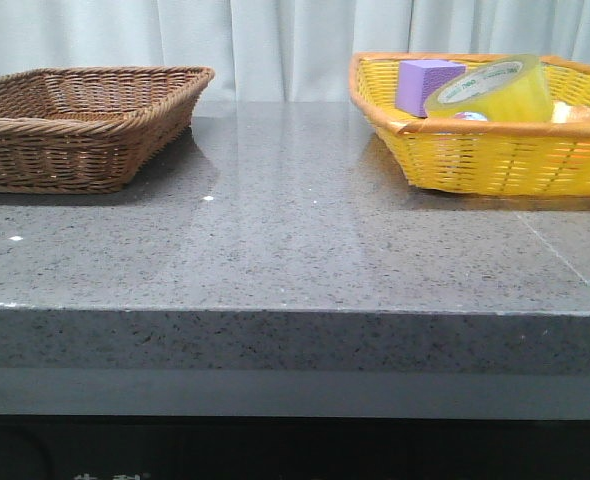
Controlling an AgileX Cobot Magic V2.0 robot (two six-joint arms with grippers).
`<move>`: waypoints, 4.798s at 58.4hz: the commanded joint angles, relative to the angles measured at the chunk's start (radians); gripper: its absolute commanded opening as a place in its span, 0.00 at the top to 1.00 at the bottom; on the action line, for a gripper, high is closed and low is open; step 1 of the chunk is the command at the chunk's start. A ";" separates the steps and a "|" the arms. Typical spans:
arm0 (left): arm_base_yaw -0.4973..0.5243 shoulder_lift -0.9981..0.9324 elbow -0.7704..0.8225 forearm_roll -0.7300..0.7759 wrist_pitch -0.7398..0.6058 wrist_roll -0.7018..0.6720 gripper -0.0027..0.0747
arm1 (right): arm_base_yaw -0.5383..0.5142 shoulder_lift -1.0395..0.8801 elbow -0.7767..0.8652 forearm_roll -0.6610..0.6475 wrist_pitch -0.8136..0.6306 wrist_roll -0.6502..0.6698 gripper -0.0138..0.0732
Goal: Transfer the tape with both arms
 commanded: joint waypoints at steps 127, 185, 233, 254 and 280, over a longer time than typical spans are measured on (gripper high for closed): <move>0.002 0.495 -0.559 -0.003 0.082 -0.010 0.11 | -0.003 1.247 -1.295 0.014 0.321 0.033 0.17; 0.002 0.495 -0.559 -0.003 0.082 -0.010 0.11 | 0.099 1.977 -2.054 -0.467 0.823 0.314 0.17; 0.002 0.495 -0.559 -0.003 0.082 -0.010 0.11 | 0.099 1.906 -2.057 -0.475 0.807 0.314 0.79; 0.002 0.495 -0.559 -0.003 0.082 -0.010 0.11 | 0.155 1.718 -2.046 -0.329 0.767 0.311 0.79; 0.002 0.495 -0.559 -0.003 0.082 -0.010 0.11 | 0.424 1.529 -1.587 -0.027 0.512 0.084 0.79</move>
